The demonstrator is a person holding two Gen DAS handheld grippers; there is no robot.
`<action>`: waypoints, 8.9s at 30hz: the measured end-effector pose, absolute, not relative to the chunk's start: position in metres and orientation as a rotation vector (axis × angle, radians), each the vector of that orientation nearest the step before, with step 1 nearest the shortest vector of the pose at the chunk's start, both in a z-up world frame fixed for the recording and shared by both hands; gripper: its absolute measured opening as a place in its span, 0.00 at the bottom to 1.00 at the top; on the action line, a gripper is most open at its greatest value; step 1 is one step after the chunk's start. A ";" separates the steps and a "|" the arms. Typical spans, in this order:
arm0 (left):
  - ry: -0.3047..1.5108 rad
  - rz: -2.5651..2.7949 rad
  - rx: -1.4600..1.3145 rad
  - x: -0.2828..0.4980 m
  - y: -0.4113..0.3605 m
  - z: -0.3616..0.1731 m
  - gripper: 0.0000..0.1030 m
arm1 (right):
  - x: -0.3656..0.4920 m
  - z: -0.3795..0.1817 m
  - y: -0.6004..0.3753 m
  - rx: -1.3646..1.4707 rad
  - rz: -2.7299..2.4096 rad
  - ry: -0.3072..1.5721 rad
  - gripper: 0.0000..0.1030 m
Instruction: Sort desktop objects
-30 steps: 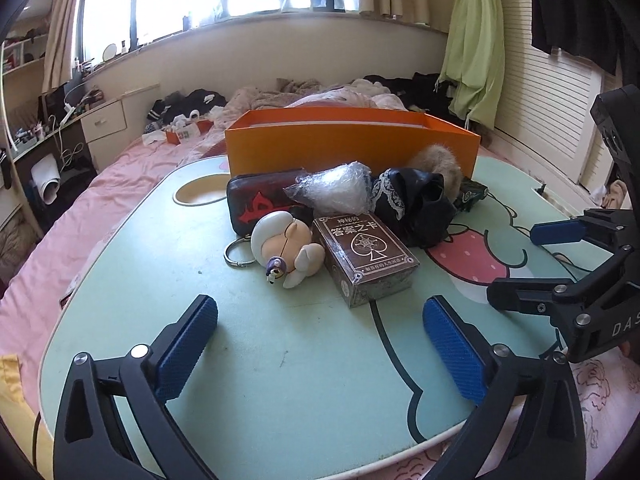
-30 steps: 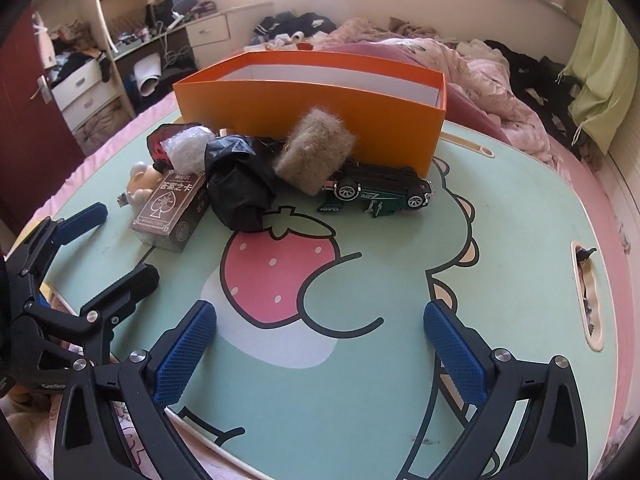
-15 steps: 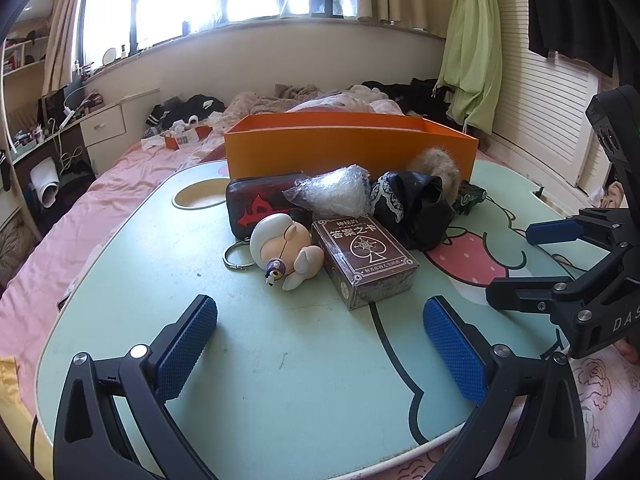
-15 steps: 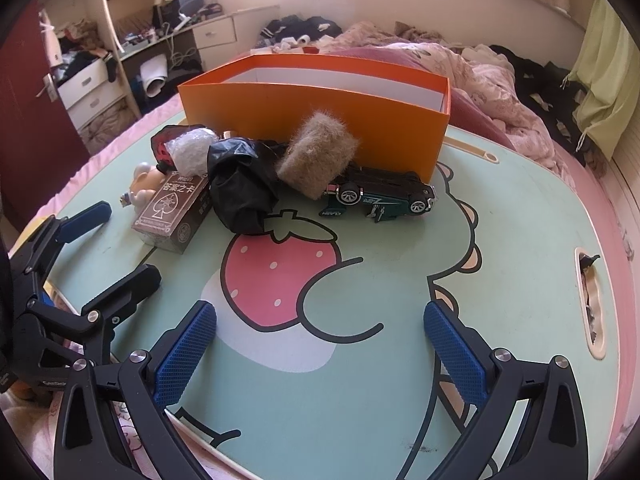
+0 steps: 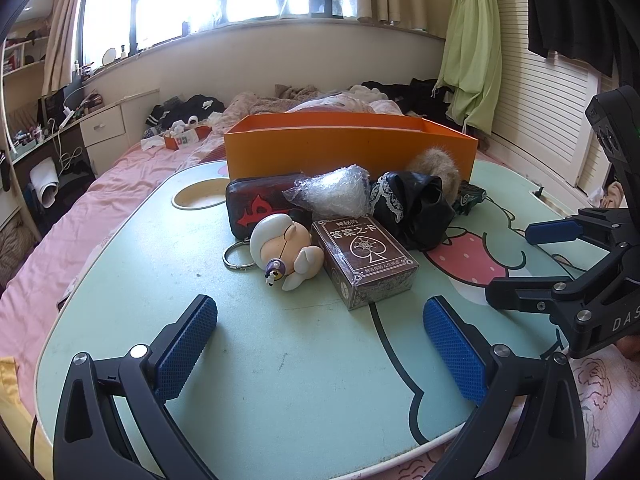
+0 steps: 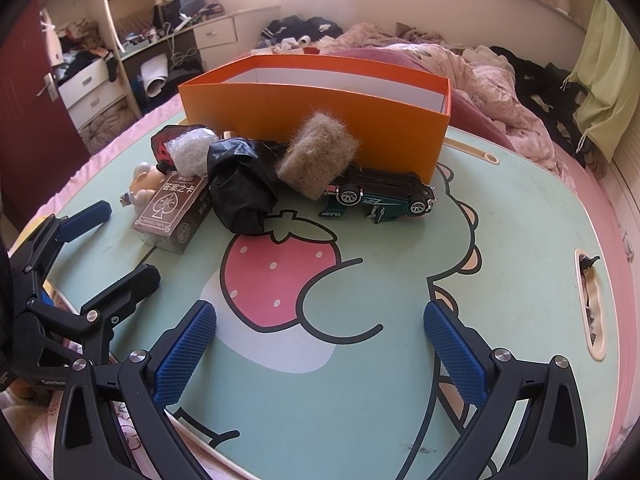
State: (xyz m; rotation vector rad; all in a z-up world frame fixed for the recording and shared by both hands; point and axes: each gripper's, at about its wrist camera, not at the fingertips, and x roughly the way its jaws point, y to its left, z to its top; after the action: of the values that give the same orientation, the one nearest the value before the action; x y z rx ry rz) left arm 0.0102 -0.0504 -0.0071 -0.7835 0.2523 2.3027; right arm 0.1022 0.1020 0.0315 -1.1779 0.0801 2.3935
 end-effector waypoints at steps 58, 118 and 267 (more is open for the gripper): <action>-0.002 2.253 -0.806 -0.019 -0.076 0.020 0.78 | 0.107 0.098 0.084 -0.904 2.751 0.228 0.25; -0.042 2.201 -0.874 -0.090 -0.019 0.085 0.78 | 0.042 0.120 0.135 -0.797 2.598 0.029 0.81; 0.323 2.249 -0.912 0.005 -0.040 0.000 0.85 | 0.093 0.037 0.112 -1.247 2.453 0.029 0.93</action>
State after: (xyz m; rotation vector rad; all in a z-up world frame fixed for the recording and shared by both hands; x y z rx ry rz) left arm 0.0048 -0.0400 0.0004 -0.9118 0.3229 2.2488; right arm 0.0926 0.1124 0.0370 -1.2465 0.0286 2.4529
